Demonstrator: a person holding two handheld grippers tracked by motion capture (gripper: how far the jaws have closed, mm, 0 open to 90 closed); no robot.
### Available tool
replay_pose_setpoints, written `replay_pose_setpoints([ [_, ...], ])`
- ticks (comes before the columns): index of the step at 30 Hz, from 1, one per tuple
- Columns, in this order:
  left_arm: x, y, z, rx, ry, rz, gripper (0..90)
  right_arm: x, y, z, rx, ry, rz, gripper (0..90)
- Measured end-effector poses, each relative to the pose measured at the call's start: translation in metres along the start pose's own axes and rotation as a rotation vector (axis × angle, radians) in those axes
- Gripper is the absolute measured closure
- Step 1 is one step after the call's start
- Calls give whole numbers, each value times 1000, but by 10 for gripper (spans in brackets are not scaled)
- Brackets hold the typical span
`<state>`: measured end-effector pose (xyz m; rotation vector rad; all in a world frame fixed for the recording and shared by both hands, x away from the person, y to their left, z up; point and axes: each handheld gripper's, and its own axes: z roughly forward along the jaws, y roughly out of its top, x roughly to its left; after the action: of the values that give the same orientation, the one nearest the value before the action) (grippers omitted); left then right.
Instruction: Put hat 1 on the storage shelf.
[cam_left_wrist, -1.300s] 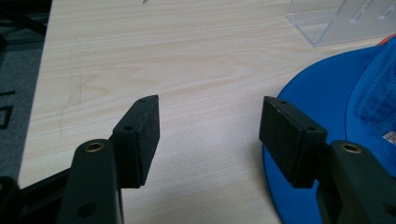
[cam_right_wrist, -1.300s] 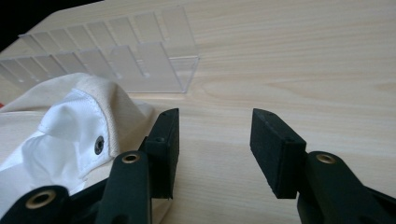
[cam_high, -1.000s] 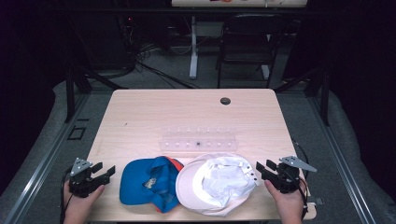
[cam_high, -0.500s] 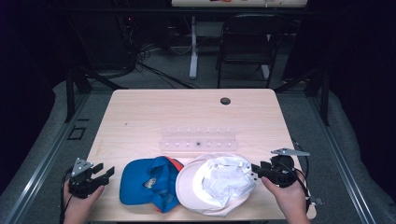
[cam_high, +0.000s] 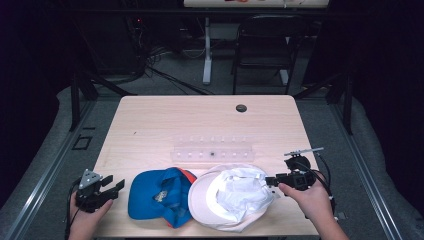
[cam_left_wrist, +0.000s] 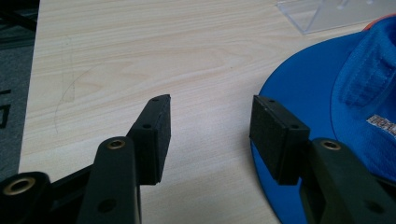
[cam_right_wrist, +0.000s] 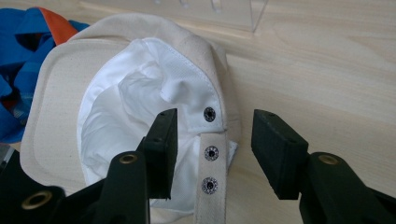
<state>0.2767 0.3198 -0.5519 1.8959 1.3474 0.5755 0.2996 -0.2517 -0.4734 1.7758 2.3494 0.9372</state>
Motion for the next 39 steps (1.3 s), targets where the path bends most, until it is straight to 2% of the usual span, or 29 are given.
replay_pose_setpoints([
  [1,0,0,0,0,1,0,487,0,2,4,29,12,22,510],
  [6,-1,-1,1,-5,2,0,487,-4,6,13,110,18,34,499],
  [7,-1,-1,2,-3,2,0,487,-4,6,15,117,32,48,499],
  [11,0,-1,2,1,2,2,487,-8,7,21,163,41,45,496],
  [14,0,-1,2,3,1,0,487,-10,7,25,182,64,73,494],
  [15,0,-1,3,2,1,0,487,-12,7,26,188,78,96,494],
  [18,0,-1,3,1,0,-1,489,-17,8,29,218,103,101,494],
  [19,0,-1,3,1,1,-1,489,-17,7,31,202,111,129,494],
  [21,0,-1,3,1,1,-1,490,-19,8,32,228,123,116,493],
  [22,0,-1,3,1,1,-1,490,-18,8,34,215,122,140,494],
  [23,0,-1,3,1,1,-1,490,-19,8,35,231,124,140,493],
  [26,0,-1,4,2,0,1,490,-20,7,39,235,143,156,494],
  [27,0,-1,4,1,0,0,490,-21,7,41,251,148,145,495],
  [30,0,-1,4,3,0,1,490,-20,4,46,236,163,185,503],
  [32,0,-1,4,1,1,1,490,-22,4,47,266,183,174,517],
  [34,0,-1,4,-2,1,-1,491,-22,5,47,269,190,176,525],
  [36,0,-1,3,-1,1,-1,491,-20,6,43,247,204,195,554],
  [37,0,-1,3,-2,1,-1,491,-20,8,41,257,211,178,574],
  [38,0,-1,3,0,0,2,491,-17,7,40,225,214,206,596],
  [39,0,-1,3,1,2,1,491,-17,9,37,244,223,193,626],
])
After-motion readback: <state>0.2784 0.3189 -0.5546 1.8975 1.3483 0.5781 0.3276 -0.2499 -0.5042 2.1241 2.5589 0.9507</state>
